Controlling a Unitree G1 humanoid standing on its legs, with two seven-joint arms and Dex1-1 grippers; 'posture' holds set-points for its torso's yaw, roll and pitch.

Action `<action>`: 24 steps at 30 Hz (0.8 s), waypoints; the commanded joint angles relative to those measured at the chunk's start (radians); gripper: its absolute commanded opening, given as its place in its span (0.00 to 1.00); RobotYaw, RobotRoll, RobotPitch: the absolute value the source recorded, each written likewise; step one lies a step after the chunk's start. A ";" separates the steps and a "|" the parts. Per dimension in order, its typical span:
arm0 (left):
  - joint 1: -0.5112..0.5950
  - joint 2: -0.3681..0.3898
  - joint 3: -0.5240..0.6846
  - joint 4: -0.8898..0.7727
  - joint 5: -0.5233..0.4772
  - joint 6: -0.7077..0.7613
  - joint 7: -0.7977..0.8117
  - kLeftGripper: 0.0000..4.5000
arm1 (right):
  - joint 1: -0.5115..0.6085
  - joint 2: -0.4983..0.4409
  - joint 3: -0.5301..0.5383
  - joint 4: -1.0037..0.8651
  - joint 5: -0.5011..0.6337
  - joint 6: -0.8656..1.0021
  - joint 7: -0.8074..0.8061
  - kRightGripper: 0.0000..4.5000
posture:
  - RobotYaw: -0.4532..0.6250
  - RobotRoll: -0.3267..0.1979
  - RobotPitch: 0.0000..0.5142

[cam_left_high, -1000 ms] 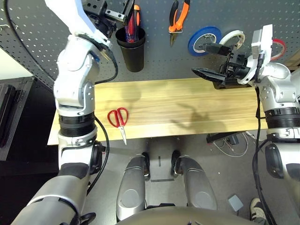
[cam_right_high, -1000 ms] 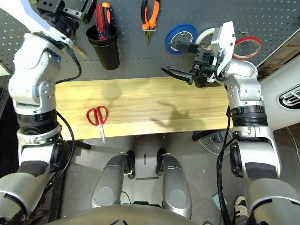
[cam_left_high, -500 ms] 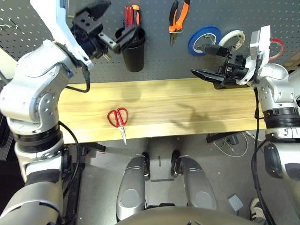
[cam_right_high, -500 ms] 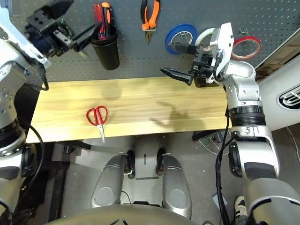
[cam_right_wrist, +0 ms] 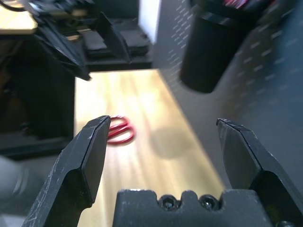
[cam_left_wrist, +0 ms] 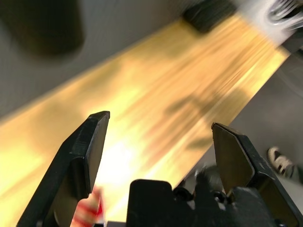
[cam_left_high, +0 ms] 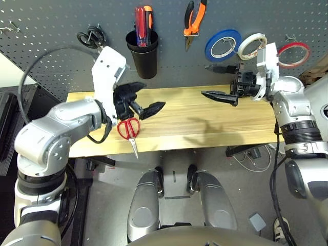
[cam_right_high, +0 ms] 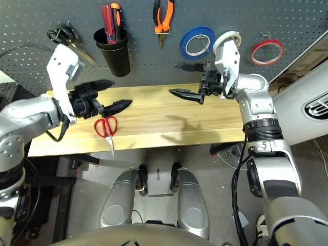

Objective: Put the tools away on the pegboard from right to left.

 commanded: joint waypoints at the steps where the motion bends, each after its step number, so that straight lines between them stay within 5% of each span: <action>1: 0.064 0.022 -0.048 0.015 0.056 0.002 0.017 1.00 | 0.033 -0.013 0.037 0.020 -0.040 0.000 0.023 1.00 | 0.48 0.62 0.45; 4: 0.109 0.050 -0.110 0.043 0.124 -0.024 0.026 1.00 | 0.048 -0.019 0.062 0.035 -0.074 0.004 0.012 1.00 | 0.48 0.62 0.46; 14: 0.120 -0.100 -0.148 0.285 0.294 -0.115 0.147 1.00 | 0.084 -0.018 0.128 0.026 -0.149 -0.021 0.026 1.00 | 0.46 0.62 0.50; 24: 0.136 -0.188 -0.034 0.588 0.388 -0.231 0.219 1.00 | 0.139 -0.017 0.172 -0.048 -0.155 -0.037 0.052 1.00 | 0.45 0.62 0.57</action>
